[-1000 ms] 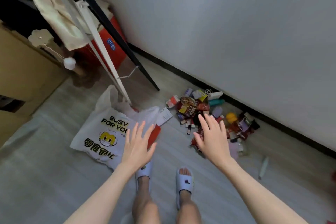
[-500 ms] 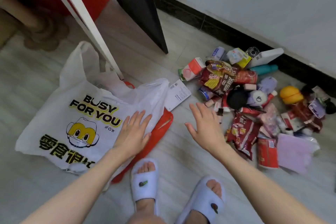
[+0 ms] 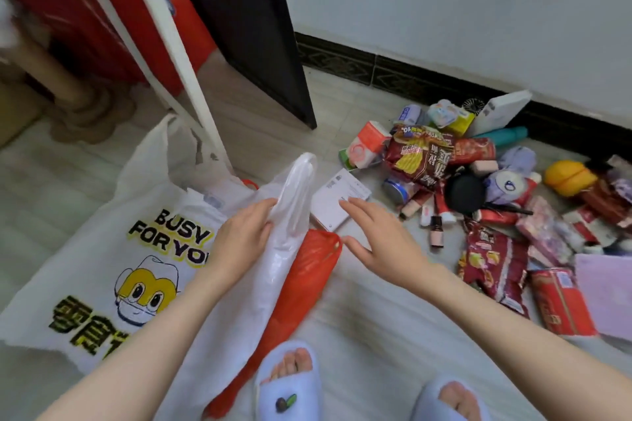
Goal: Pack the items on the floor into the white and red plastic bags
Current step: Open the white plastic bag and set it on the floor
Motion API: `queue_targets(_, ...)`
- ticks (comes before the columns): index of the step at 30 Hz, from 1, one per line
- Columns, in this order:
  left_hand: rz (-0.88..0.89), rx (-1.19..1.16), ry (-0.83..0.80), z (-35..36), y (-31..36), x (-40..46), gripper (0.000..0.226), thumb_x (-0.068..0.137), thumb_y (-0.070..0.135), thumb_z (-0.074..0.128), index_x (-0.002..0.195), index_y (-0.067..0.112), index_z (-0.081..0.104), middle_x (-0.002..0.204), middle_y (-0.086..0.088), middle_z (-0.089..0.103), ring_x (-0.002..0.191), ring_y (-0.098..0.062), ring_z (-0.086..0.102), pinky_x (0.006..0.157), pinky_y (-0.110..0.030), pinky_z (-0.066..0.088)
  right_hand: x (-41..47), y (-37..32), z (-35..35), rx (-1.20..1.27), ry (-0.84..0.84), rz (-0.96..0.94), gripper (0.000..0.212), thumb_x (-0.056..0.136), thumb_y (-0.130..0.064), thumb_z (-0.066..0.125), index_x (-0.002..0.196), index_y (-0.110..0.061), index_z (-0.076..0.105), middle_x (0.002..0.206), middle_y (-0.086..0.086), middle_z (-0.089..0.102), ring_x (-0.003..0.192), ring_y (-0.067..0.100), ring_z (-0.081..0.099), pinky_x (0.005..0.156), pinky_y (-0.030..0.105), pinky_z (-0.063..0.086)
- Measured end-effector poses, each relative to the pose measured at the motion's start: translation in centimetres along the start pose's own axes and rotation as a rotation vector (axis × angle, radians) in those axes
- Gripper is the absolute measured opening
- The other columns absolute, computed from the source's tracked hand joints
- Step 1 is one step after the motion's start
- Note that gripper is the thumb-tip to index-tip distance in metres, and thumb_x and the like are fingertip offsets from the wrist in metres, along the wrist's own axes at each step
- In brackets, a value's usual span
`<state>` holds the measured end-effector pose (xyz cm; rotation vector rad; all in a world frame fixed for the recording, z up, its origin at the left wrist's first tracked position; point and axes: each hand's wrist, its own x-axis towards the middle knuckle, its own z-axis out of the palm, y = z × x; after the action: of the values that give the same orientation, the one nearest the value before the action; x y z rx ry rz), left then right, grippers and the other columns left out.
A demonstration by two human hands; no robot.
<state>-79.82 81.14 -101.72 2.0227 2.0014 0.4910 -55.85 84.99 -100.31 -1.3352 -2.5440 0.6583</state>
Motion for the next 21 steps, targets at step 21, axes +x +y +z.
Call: queue_targets(21,-0.007,-0.790,0.270,-28.2,18.5,-5.5,0.039,0.088,0.010,0.058,0.127,0.009,0.053,0.120,-0.003,0.061,0.107,-0.010,0.057,0.097,-0.036,0.047,-5.5,-22.7,-19.6,1.092,0.097,0.099,0.015,0.086,-0.023,0.063,0.075,-0.024,0.073,0.086,0.004,0.071,0.088,0.015,0.066,0.081,0.036,0.056)
